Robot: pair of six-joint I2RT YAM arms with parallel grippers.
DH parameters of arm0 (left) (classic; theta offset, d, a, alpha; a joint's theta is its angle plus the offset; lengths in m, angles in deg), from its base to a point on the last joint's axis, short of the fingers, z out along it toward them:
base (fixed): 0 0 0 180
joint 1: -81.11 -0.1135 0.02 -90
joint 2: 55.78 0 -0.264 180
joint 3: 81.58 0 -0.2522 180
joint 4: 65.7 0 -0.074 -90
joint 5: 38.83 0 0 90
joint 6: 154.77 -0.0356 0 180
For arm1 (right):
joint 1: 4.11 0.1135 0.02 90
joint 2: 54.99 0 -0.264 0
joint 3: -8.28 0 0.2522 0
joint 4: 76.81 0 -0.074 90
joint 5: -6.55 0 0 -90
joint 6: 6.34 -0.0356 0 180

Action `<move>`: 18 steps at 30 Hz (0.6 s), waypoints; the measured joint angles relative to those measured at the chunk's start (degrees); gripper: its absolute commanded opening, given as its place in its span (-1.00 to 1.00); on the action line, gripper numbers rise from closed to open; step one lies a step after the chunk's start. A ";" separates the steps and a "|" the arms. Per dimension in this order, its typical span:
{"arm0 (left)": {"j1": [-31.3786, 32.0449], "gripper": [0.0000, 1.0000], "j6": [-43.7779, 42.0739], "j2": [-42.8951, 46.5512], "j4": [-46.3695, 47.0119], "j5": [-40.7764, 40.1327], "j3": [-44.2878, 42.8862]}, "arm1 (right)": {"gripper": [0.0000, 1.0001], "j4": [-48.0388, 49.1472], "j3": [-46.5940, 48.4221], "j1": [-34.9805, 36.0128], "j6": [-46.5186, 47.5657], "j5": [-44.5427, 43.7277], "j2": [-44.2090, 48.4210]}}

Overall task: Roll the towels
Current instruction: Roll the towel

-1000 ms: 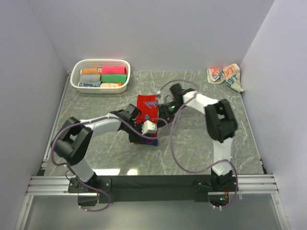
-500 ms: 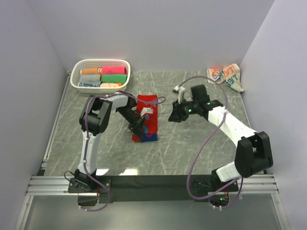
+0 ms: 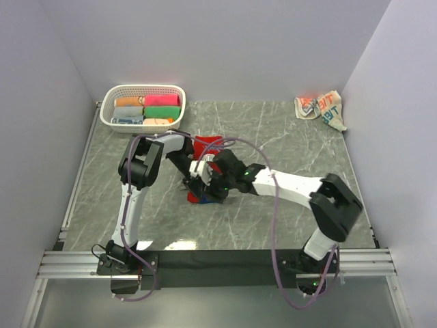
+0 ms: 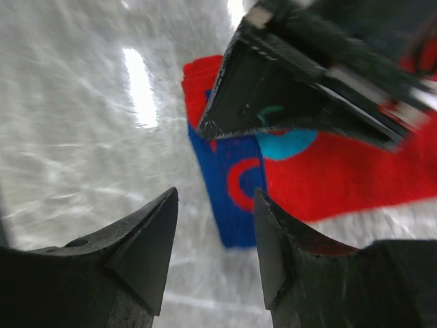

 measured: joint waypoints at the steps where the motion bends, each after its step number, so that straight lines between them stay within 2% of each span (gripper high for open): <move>1: 0.00 -0.61 0.09 -0.13 -0.13 -0.02 -0.13 | 0.11 0.72 0.09 0.70 0.94 -0.87 -1.79; 3: 0.00 -0.60 0.48 -0.39 -0.39 -0.13 -0.48 | 0.09 1.81 0.44 1.75 2.27 -2.08 -5.42; 6: -0.02 -0.57 1.07 -1.09 -1.25 -0.37 -1.44 | -0.11 2.99 0.57 2.38 3.61 -3.04 -9.51; 7: -0.07 -0.57 1.16 -1.31 -1.49 -0.46 -1.70 | -0.35 3.56 0.59 2.38 4.09 -3.34 -10.47; 10: -0.26 -0.46 1.36 -1.42 -1.60 -0.61 -1.90 | -0.81 5.03 0.70 2.08 4.72 -3.39 -11.34; 13: -1.03 -0.26 1.60 -1.03 -1.25 -0.20 -1.11 | -0.99 5.29 0.59 1.88 5.01 -2.14 -11.19; 14: -1.42 -0.11 1.79 -0.63 -1.05 0.17 -0.46 | -1.00 5.27 0.55 1.51 5.09 -1.38 -11.13; 16: -2.73 0.04 1.97 0.79 -0.57 1.25 1.22 | -1.00 5.22 0.55 1.05 5.07 0.50 -11.13; 17: -3.67 0.23 1.95 1.79 -0.22 1.62 2.03 | -1.00 5.11 0.55 0.72 5.05 1.70 -11.13; 18: -4.74 0.25 1.66 2.60 0.17 2.01 2.51 | -1.00 4.81 0.61 0.28 5.01 2.91 -11.13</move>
